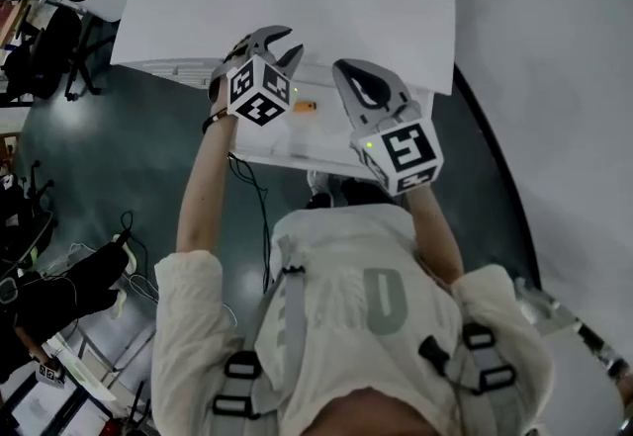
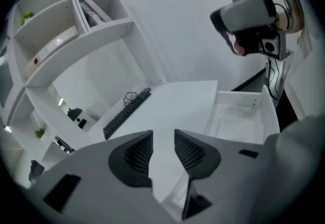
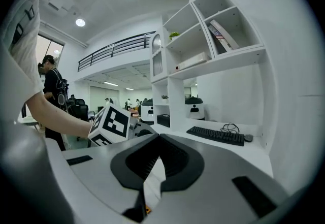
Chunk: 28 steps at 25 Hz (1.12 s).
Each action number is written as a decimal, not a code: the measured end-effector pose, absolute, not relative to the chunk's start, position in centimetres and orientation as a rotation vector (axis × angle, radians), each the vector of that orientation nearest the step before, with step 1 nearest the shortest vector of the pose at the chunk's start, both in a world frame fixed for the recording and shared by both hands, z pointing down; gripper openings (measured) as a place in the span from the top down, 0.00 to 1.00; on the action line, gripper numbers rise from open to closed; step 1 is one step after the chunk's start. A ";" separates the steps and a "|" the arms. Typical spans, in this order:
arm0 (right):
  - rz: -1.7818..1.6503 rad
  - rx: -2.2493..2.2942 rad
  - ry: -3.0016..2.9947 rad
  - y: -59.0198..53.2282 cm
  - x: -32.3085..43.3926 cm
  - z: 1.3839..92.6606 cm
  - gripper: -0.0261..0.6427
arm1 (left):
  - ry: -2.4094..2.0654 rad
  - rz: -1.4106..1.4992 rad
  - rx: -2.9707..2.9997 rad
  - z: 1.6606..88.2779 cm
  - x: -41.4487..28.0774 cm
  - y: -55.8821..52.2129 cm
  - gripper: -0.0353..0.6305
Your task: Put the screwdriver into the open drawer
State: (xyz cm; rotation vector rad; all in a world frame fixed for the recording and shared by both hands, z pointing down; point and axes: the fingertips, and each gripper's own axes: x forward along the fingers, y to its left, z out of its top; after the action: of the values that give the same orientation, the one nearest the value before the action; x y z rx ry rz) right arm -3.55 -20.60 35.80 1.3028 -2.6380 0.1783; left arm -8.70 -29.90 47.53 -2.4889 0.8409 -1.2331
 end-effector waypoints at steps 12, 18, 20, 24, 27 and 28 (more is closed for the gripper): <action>0.037 1.269 -2.699 -19.9 -4.1 32.4 0.95 | 1.471 -0.562 -2.452 30.0 -11.4 -28.1 0.94; 0.024 1.295 -2.699 -19.7 -4.6 32.0 0.95 | 1.779 -0.070 -2.386 25.3 -14.0 -23.1 0.94; 0.032 1.297 -2.696 -19.5 -4.5 31.9 0.95 | 1.891 0.086 -2.346 24.7 -15.1 -20.9 0.94; -0.001 1.364 -2.687 -19.5 -3.6 32.2 0.95 | 2.088 0.153 -2.238 26.8 -18.0 -17.7 0.94; -0.011 1.367 -2.686 -19.3 -3.6 32.3 0.95 | 2.123 0.146 -2.188 27.6 -18.8 -16.7 0.94; -0.013 1.361 -2.687 -19.2 -3.7 32.3 0.95 | 2.123 0.138 -2.176 27.6 -18.9 -16.5 0.94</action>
State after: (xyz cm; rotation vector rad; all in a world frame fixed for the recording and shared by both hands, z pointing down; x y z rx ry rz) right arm -3.72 -19.21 32.34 1.3608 -2.6874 -0.0129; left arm -18.90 -16.50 27.64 -2.1765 2.1228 0.1383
